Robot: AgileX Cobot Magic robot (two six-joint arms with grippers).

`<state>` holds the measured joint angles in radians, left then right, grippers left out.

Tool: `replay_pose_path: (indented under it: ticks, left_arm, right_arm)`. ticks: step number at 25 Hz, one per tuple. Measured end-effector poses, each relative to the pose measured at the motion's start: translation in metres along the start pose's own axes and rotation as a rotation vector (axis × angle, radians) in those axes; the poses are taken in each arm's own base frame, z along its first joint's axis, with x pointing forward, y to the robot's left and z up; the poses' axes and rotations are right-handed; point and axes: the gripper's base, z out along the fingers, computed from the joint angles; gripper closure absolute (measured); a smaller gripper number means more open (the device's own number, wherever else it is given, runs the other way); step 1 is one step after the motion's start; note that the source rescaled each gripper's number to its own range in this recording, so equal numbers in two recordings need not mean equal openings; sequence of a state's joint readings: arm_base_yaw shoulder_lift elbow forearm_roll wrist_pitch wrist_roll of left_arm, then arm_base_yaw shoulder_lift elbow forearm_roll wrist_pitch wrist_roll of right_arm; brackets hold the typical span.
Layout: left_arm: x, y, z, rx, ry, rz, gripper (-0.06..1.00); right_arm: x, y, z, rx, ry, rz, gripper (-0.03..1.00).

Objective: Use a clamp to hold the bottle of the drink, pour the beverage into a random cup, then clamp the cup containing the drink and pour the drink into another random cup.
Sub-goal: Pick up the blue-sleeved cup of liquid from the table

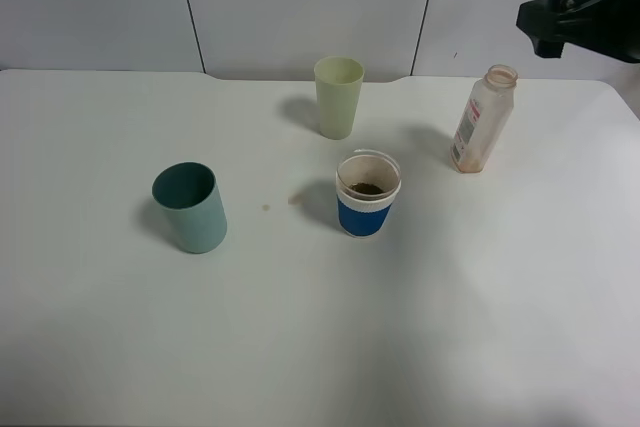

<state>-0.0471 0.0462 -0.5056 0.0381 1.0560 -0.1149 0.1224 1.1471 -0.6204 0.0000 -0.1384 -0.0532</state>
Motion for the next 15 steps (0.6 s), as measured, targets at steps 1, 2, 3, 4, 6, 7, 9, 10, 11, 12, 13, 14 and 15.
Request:
replay_pose_path:
  ticks: [1,2,3,4,6,7,9,10,11,12,13,14,15]
  left_arm:
    - [0.000,0.000,0.000,0.000,0.000,0.000,0.44]
    - [0.000,0.000,0.000,0.000,0.000,0.000,0.44]
    - [0.000,0.000,0.000,0.000,0.000,0.000,0.44]
    - [0.000,0.000,0.000,0.000,0.000,0.000,0.44]
    - [0.000,0.000,0.000,0.000,0.000,0.000,0.44]
    - [0.000,0.000,0.000,0.000,0.000,0.000,0.44]
    - [0.000,0.000,0.000,0.000,0.000,0.000,0.44]
    - [0.000,0.000,0.000,0.000,0.000,0.000,0.44]
    - [0.000,0.000,0.000,0.000,0.000,0.000,0.44]
    - [0.000,0.000,0.000,0.000,0.000,0.000,0.44]
    - [0.000,0.000,0.000,0.000,0.000,0.000,0.44]
    - [0.000,0.000,0.000,0.000,0.000,0.000,0.44]
    - [0.000,0.000,0.000,0.000,0.000,0.000,0.44]
  right_arm:
    - [-0.003,0.000,-0.006,0.000,-0.001,0.000,-0.03]
    - [-0.005,0.000,-0.012,0.000,0.001,-0.001,-0.03]
    - [-0.007,0.000,-0.018,0.000,-0.003,-0.004,-0.03]
    - [-0.009,0.000,-0.023,0.000,-0.006,-0.010,-0.03]
    - [-0.014,-0.001,-0.035,0.001,-0.022,-0.033,-0.03]
    - [-0.015,-0.001,-0.040,0.002,-0.027,-0.042,-0.03]
    - [-0.018,-0.001,-0.052,0.003,-0.032,-0.066,-0.03]
    - [-0.018,-0.001,-0.057,0.002,-0.027,-0.074,-0.03]
    - [-0.018,-0.001,-0.061,0.001,-0.015,-0.081,-0.03]
    - [-0.018,-0.001,-0.066,0.001,-0.008,-0.083,-0.03]
    - [-0.017,-0.001,-0.071,-0.001,0.006,-0.083,-0.03]
    - [-0.016,-0.001,-0.074,0.001,0.022,-0.100,-0.03]
    - [-0.015,-0.001,-0.078,0.003,0.030,-0.113,-0.03]
